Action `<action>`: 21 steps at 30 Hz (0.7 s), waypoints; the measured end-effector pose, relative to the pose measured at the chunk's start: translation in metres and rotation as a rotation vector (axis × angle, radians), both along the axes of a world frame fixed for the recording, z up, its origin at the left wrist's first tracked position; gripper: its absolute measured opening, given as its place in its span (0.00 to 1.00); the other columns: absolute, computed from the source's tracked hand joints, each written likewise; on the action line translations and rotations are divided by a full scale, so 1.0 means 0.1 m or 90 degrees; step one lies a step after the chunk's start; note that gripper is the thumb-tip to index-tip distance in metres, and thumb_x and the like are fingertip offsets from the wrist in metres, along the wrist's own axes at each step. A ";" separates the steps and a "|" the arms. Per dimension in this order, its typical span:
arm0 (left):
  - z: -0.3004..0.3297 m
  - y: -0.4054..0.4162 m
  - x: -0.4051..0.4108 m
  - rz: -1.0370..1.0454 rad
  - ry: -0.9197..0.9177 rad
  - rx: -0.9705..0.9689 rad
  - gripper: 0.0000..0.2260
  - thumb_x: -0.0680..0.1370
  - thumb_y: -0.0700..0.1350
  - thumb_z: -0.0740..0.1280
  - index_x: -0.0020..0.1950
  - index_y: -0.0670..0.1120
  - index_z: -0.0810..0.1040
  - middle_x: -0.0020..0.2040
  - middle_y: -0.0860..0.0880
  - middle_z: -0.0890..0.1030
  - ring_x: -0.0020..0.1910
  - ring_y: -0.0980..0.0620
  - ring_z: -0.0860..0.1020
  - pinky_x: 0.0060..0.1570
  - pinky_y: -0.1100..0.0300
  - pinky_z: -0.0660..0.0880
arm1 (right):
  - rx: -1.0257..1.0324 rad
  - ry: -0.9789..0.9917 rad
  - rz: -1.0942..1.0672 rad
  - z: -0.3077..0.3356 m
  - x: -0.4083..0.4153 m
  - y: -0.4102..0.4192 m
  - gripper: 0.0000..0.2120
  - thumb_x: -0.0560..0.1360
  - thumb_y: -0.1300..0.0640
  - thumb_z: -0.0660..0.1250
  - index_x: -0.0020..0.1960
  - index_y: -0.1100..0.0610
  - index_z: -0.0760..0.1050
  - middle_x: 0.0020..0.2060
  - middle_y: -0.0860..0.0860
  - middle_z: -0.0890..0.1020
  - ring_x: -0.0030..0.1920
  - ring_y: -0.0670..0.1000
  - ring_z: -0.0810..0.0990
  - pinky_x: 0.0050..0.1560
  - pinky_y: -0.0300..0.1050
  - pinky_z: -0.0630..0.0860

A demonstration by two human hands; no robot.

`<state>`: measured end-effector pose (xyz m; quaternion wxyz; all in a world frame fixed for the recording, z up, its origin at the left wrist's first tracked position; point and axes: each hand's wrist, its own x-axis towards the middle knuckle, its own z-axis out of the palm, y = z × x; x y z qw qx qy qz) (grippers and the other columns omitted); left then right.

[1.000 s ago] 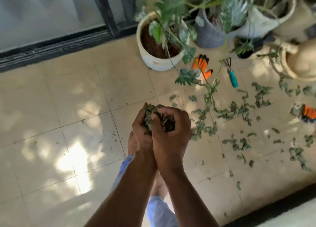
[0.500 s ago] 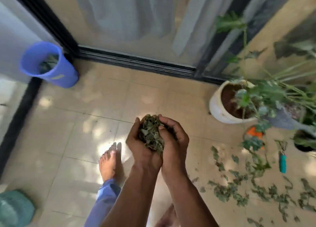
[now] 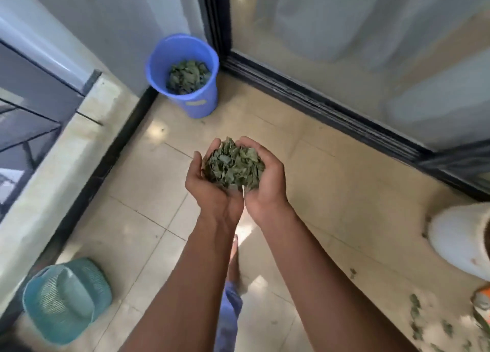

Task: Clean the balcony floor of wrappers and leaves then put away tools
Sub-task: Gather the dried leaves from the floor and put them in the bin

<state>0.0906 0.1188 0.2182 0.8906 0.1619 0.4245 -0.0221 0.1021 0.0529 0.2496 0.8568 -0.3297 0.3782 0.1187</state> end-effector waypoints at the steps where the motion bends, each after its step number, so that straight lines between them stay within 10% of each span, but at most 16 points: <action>1: -0.06 0.18 0.22 0.010 -0.002 0.026 0.19 0.81 0.56 0.62 0.58 0.43 0.82 0.58 0.39 0.82 0.65 0.36 0.79 0.69 0.38 0.72 | 0.009 0.009 0.000 -0.13 0.24 0.16 0.12 0.76 0.58 0.69 0.56 0.65 0.81 0.48 0.56 0.84 0.51 0.56 0.84 0.56 0.48 0.82; 12: -0.12 1.31 2.53 -0.107 -0.010 0.005 0.34 0.78 0.66 0.57 0.74 0.42 0.74 0.68 0.35 0.78 0.67 0.33 0.76 0.69 0.36 0.70 | 0.074 0.084 0.028 -0.40 2.48 1.23 0.25 0.83 0.40 0.56 0.63 0.58 0.79 0.48 0.59 0.83 0.56 0.61 0.82 0.43 0.49 0.82; 16: 0.01 1.50 2.96 -0.131 -0.033 -0.007 0.37 0.77 0.67 0.60 0.70 0.37 0.73 0.66 0.32 0.77 0.64 0.31 0.76 0.67 0.33 0.69 | 0.110 0.076 0.065 -0.33 2.91 1.23 0.25 0.81 0.36 0.58 0.56 0.59 0.74 0.62 0.64 0.77 0.70 0.63 0.75 0.71 0.58 0.71; 21: 0.06 1.49 3.02 -0.125 -0.003 0.129 0.20 0.83 0.60 0.58 0.52 0.44 0.75 0.49 0.43 0.75 0.46 0.44 0.76 0.70 0.47 0.69 | 0.074 0.047 0.115 -0.33 3.03 1.12 0.35 0.83 0.37 0.55 0.82 0.58 0.58 0.78 0.63 0.64 0.78 0.63 0.65 0.77 0.57 0.61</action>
